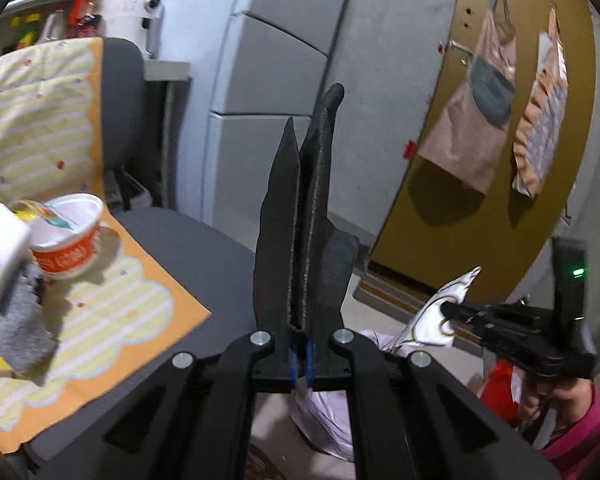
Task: Collect trash
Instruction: 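Carry both items to the pink-lined bin and open both grippers over it, then bring both tools back to the trash on the chair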
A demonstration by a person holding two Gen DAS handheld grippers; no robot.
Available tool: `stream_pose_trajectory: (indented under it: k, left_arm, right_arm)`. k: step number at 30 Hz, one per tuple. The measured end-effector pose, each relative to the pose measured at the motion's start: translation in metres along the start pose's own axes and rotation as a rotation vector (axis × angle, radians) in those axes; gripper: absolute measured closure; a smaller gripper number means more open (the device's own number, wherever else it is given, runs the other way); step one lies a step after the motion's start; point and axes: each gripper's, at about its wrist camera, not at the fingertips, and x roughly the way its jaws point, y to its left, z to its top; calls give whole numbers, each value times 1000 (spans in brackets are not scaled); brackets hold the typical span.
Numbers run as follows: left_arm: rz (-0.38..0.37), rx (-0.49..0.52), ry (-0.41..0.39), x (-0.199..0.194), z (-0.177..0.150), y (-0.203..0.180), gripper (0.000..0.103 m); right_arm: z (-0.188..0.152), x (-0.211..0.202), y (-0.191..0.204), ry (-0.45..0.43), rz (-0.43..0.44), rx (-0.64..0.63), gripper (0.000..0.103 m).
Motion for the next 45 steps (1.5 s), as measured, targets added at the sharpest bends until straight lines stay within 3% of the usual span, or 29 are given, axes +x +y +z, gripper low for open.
stream_pose_trajectory:
  k: [7,10,11,15,19,25,30,31,32,33,34,37,45]
  left_arm:
    - [-28,43,29,11,-3,-18,103]
    - [-38,58,31,10,-2,-23,103]
    - [-42,61,31,10,-1,-25,103]
    - [-90,69,36,10,2,-33,103]
    - [-155,113,59,18,6,-52,103]
    - [-275,147,249,82,-13,-77,103]
    - [-312,192,381,135,-37,-95,102]
    - [-305,204,423,146,-42,-99,100]
    - [-281,211,444,152,-45,-100,87]
    - [-261,215,452,155,-47,-100,67]
    - [-241,217,445,157,-48,-97,60]
    - [-197,197,404,148,-42,-82,57]
    - [75,106,240,86,-13,-12,57]
  right_arm:
    - [-36,47,-22,145,-20,82,95]
    - [-39,52,-29,166,-30,114,69]
    - [-37,51,-31,161,-28,119,66]
    - [-20,34,-46,78,-46,144,66]
    - [0,-6,-56,-53,-123,161,66]
    - [7,-51,-67,-201,-211,180,61]
    - [8,-55,-78,-224,-217,205,60]
    - [9,-54,-77,-220,-216,207,59]
    - [8,-53,-78,-215,-213,208,58]
    - [9,-49,-81,-211,-210,210,57]
    - [10,-46,-82,-205,-205,213,57]
    - [12,-41,-80,-190,-172,218,56]
    - [18,-32,-33,-179,-43,135,56]
